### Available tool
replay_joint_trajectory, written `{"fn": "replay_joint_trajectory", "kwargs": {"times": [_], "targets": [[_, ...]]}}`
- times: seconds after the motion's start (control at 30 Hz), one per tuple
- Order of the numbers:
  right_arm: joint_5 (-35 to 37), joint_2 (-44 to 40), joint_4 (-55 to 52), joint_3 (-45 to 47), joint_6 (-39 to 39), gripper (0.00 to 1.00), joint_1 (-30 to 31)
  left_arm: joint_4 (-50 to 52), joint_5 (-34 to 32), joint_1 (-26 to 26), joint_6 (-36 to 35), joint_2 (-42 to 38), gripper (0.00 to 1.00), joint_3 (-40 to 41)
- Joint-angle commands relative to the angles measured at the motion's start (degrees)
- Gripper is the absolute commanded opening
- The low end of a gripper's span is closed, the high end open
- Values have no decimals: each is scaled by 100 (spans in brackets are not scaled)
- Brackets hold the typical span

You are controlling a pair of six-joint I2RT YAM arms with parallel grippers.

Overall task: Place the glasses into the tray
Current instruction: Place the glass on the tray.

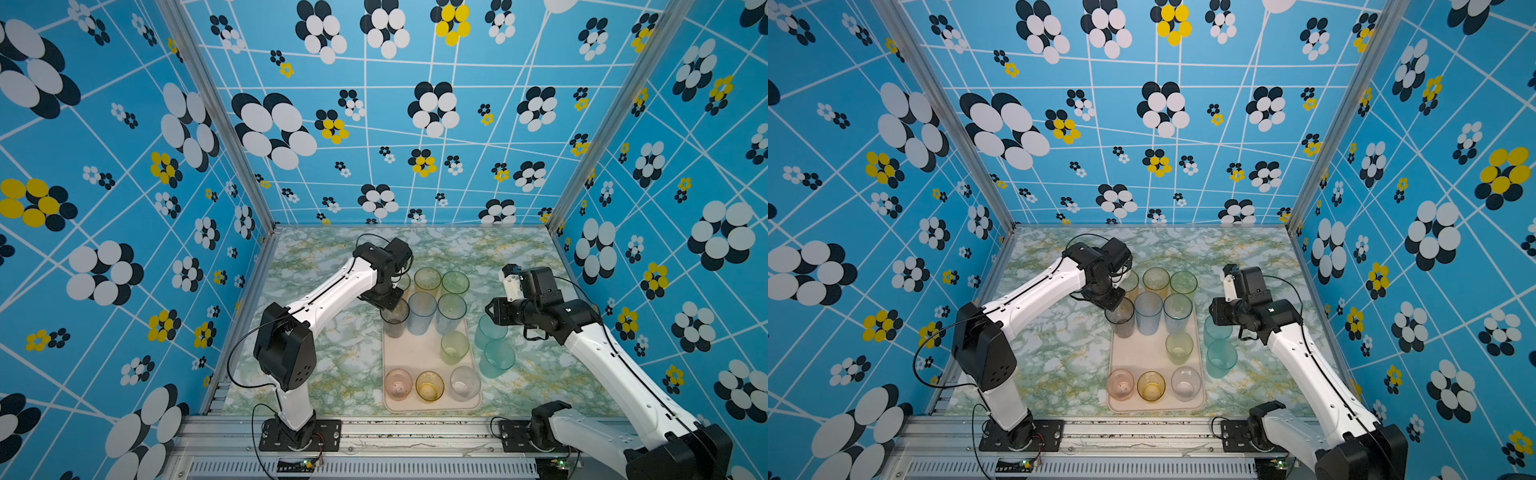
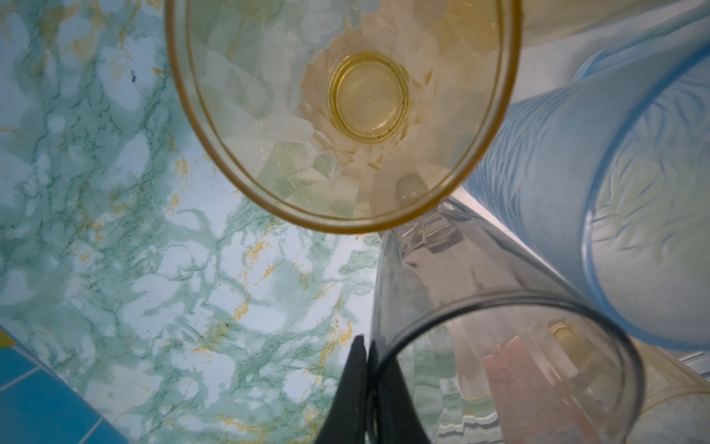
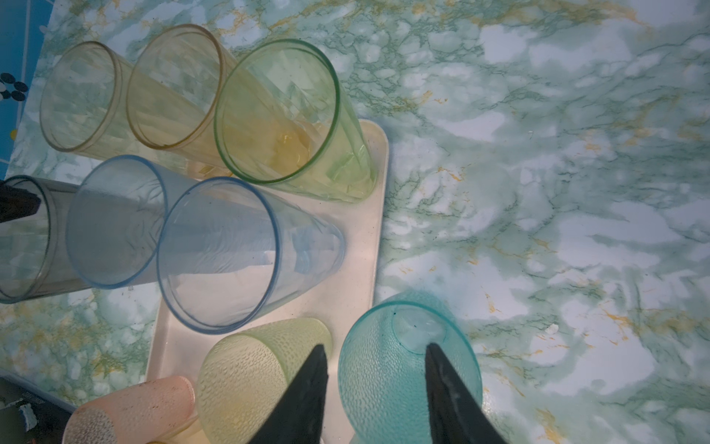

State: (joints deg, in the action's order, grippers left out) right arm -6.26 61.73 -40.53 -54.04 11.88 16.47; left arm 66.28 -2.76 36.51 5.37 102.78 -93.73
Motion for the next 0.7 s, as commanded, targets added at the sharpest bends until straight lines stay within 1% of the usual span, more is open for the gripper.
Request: {"fn": "replay_joint_trajectory", "kwargs": {"times": [0.0, 0.2, 0.4, 0.5, 0.67], "targets": [[-148, 23, -187, -160, 94, 44, -30, -71, 118, 40, -97, 93, 7, -114], [-545, 73, -192, -236, 139, 44, -30, -89, 78, 40, -115, 90, 7, -84], [-775, 197, -183, -272, 174, 40, -11, -157, 64, 35, -115, 75, 7, 17], [-815, 259, -191, -342, 186, 38, 52, -185, 48, 32, -115, 67, 7, 48], [-729, 416, -238, -504, 192, 38, 244, -259, 48, 14, -97, 49, 7, 144]]}}
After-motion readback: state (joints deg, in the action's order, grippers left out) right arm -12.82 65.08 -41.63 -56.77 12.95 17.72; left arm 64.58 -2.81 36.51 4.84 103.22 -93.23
